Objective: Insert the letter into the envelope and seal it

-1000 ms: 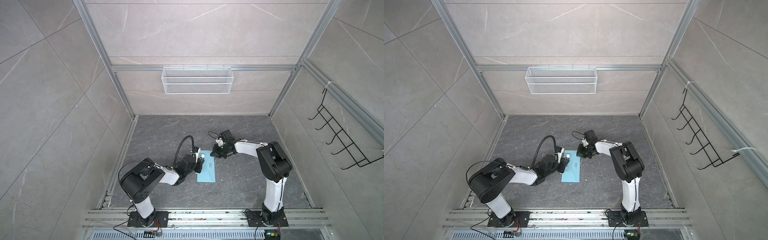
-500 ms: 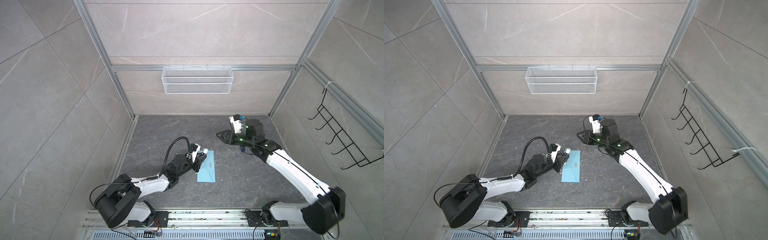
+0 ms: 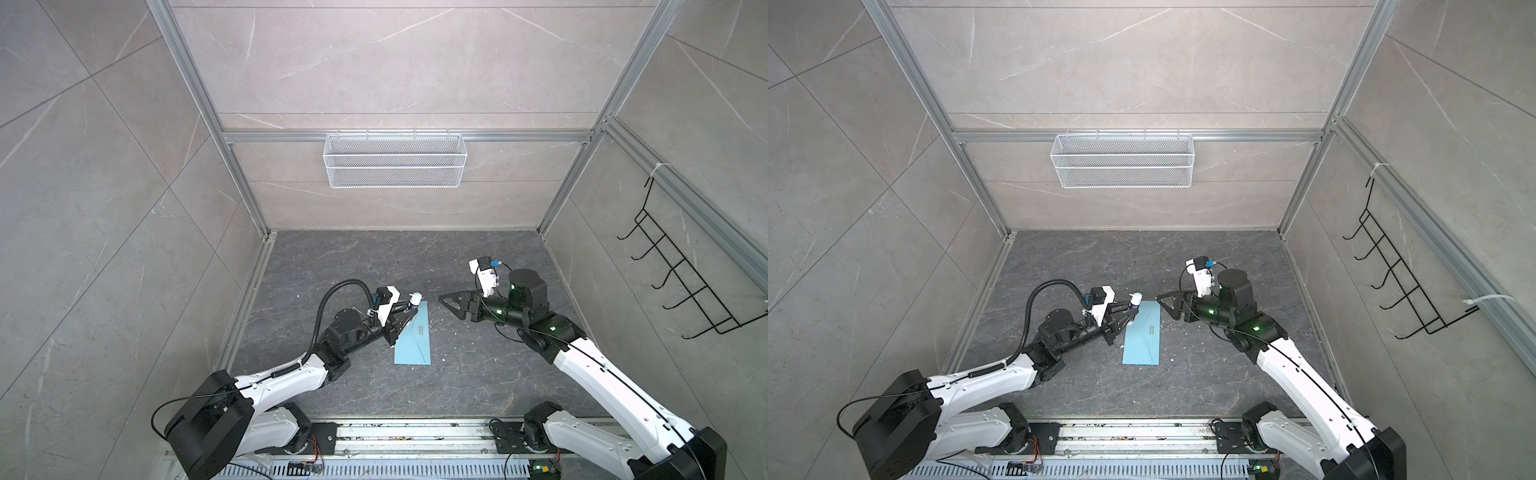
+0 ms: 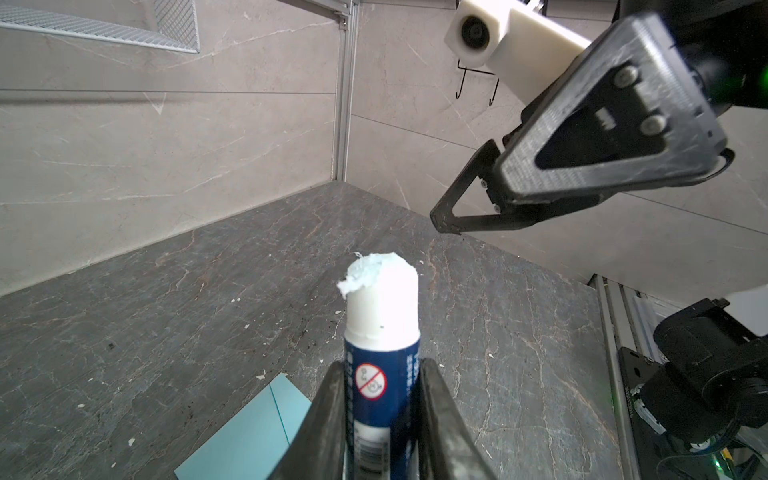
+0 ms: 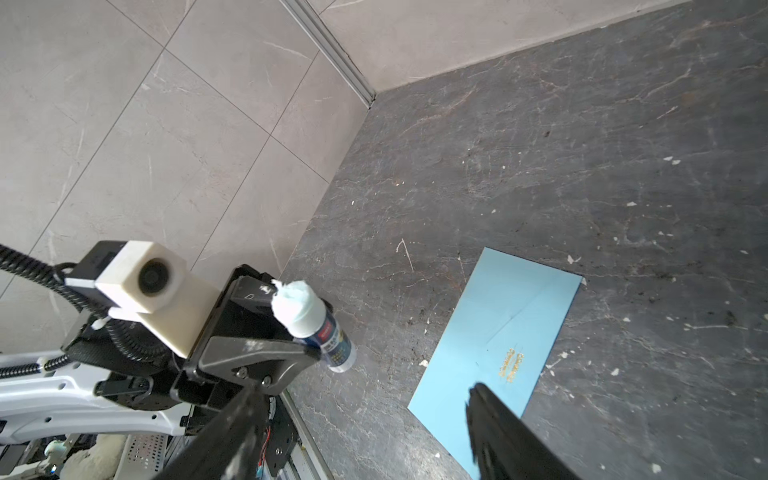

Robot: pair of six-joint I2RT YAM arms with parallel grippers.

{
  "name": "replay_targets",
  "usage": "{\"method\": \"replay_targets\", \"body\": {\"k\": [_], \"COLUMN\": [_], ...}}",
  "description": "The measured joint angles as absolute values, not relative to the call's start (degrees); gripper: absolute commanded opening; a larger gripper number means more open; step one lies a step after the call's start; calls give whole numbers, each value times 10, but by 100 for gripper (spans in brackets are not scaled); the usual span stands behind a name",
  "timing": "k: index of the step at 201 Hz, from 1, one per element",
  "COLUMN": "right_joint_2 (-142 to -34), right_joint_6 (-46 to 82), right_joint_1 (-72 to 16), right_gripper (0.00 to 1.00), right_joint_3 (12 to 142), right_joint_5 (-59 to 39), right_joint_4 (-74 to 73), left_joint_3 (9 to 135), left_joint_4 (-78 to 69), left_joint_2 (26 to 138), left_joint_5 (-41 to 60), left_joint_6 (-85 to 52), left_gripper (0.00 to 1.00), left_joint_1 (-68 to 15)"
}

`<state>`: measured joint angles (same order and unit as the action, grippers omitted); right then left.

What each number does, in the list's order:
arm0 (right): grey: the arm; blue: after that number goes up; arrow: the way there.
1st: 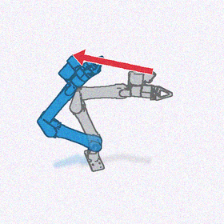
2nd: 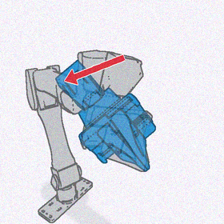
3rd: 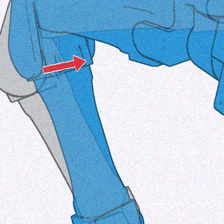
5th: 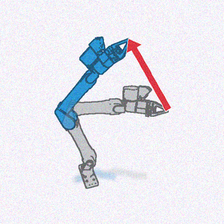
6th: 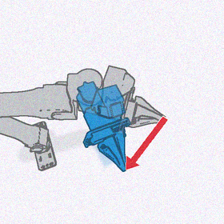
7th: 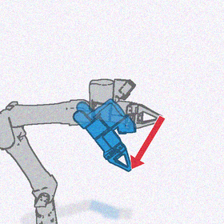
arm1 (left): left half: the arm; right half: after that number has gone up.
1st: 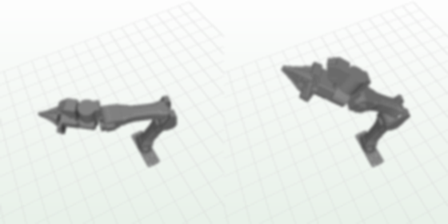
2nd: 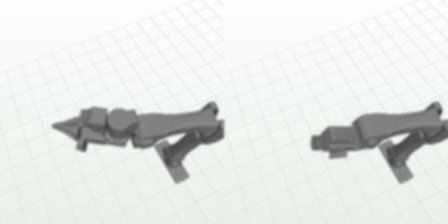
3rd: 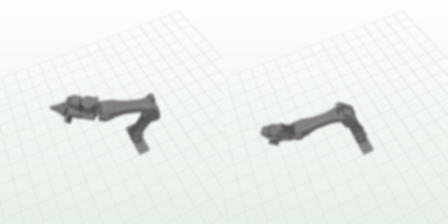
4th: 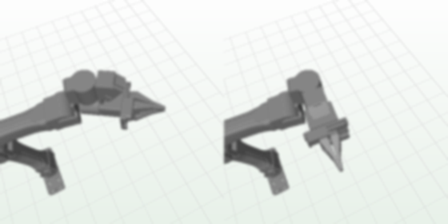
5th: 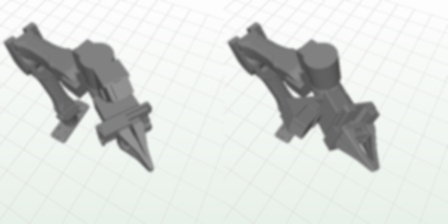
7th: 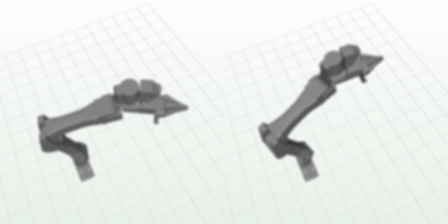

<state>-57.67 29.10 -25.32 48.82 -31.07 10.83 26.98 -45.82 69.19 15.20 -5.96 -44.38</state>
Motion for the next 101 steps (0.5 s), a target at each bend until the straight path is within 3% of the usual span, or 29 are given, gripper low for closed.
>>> {"method": "replay_targets", "body": {"k": [47,101], "right_joint_2": [-585,-678], "right_joint_6": [267,207], "right_joint_1": [-306,-439], "right_gripper": [89,90], "right_joint_3": [530,726], "right_joint_5": [-258,-55], "right_joint_4": [171,319], "left_joint_3": [273,287], "left_joint_4": [-425,-344], "left_joint_2": [692,682], "left_joint_5": [152,130], "left_joint_6": [-35,12], "left_gripper": [0,0], "left_joint_1": [-444,-444]}}
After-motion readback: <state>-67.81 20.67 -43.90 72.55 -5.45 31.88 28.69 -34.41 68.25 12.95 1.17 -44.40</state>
